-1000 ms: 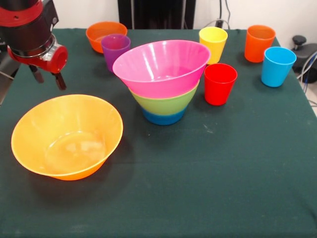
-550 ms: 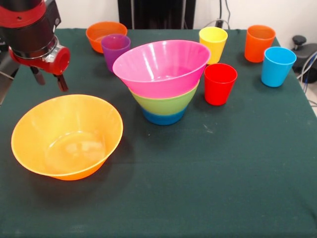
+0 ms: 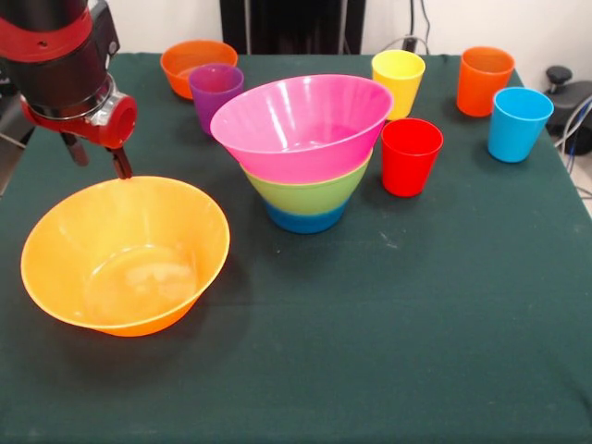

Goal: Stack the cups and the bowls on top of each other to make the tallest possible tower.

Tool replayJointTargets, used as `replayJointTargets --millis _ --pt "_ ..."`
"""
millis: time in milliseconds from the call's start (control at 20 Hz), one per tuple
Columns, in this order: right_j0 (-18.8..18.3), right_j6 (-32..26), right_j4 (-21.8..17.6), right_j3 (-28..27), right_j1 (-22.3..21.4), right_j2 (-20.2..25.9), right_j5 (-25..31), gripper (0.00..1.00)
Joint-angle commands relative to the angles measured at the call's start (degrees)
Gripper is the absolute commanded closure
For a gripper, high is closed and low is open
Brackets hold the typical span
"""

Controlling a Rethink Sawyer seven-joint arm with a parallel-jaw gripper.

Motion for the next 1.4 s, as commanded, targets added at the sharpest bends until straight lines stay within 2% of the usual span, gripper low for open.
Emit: replayJointTargets --millis 50,500,1400 --pt "2.23 -8.73 -1.25 -2.98 3.33 4.57 4.64 0.00" --pt "2.71 -9.15 -1.59 -5.65 5.09 4.54 4.76 0.00" --pt "2.21 -10.27 -2.26 -6.35 7.64 4.88 0.97 0.00"
